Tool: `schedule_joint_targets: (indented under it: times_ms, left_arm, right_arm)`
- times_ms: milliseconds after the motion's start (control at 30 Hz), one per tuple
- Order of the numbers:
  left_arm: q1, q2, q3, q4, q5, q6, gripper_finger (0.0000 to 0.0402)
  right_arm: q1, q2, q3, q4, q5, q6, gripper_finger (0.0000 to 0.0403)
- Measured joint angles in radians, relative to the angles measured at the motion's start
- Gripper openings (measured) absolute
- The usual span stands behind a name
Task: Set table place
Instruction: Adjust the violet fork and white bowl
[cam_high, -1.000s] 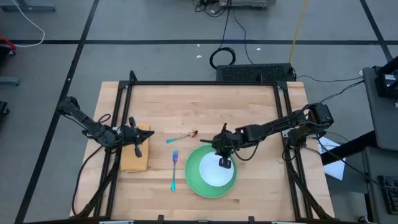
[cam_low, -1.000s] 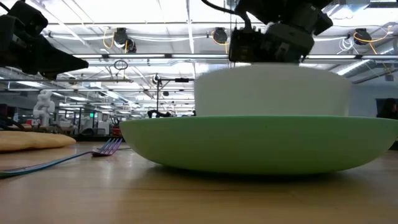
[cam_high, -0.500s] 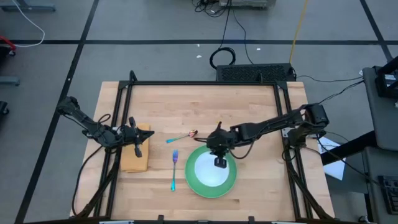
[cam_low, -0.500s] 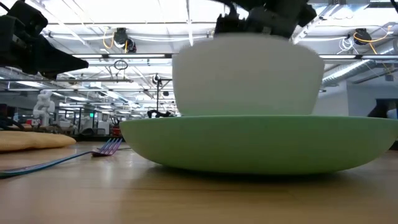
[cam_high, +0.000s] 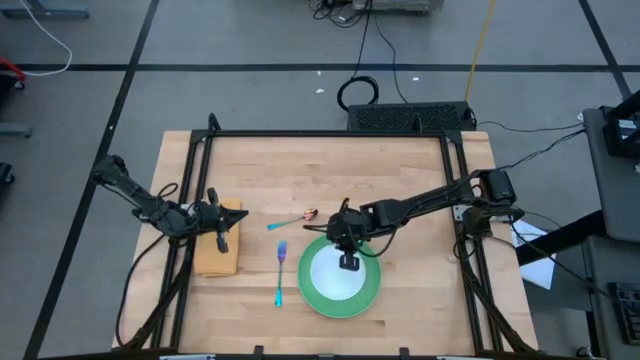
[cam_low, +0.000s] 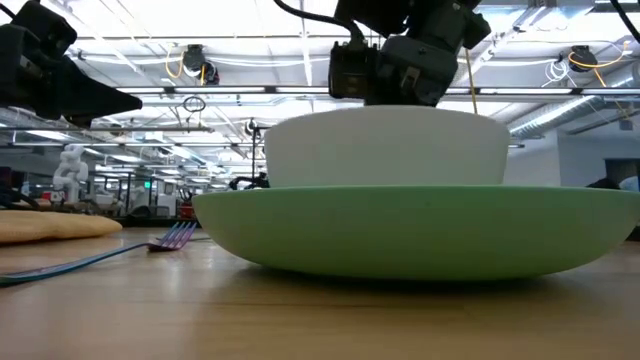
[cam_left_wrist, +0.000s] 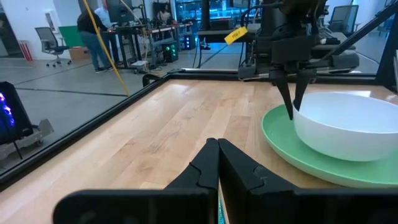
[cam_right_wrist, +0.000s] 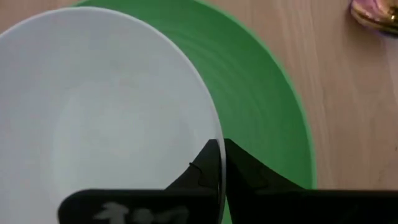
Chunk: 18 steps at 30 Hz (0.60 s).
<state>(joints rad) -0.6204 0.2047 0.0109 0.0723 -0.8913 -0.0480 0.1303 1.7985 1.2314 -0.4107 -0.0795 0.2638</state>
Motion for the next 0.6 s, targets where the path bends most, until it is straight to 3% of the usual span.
schedule_joint_targets:
  times_ms: [600]
  left_arm:
    - [0.0, 0.0, 0.0, -0.002, 0.0, -0.001, 0.001]
  right_arm:
    - [0.0, 0.001, 0.0, -0.058, -0.001, 0.007, 0.0]
